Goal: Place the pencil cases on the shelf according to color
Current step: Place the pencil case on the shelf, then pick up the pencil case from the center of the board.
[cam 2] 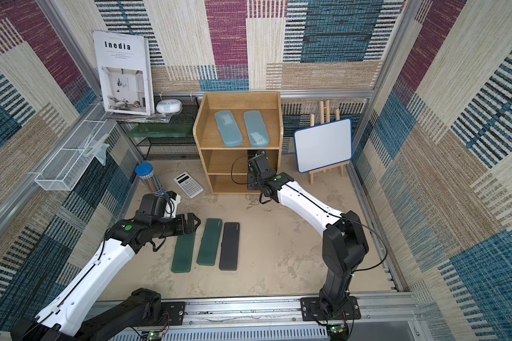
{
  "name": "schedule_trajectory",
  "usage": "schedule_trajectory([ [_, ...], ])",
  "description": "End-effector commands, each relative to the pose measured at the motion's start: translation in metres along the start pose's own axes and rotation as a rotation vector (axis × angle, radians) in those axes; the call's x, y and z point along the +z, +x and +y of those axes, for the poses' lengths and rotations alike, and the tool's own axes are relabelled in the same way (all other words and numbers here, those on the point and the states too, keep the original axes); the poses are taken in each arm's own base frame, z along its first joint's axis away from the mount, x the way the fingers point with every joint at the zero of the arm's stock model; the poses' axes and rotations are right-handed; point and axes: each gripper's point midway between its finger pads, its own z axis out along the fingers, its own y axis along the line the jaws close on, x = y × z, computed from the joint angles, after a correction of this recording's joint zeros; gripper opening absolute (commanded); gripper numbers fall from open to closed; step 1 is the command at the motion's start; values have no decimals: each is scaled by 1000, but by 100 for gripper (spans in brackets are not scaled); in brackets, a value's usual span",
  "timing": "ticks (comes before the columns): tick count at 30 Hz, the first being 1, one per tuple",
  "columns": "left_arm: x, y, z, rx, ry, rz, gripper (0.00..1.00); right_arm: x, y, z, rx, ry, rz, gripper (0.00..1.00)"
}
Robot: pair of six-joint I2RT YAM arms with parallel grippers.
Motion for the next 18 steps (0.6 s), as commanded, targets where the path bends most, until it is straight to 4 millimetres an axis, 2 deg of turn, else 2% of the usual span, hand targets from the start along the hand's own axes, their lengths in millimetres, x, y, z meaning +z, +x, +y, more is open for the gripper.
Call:
schedule_trajectory([
  [1,1,-1,0,6,2,-4,100,-17,5,9,23,-74,-8,46],
  [4,1,-1,0,5,-2,-5,100,-33,24,12,43,-110,4,55],
  [6,1,-1,1,5,-3,-3,100,-42,40,15,50,-136,16,65],
  [10,2,0,1,3,-7,5,100,-54,84,25,66,-157,67,81],
  [16,-1,-1,4,-6,-26,-12,100,-52,152,39,117,-127,169,92],
  [18,-3,-2,6,-9,-33,-21,100,-50,173,51,111,-148,200,94],
])
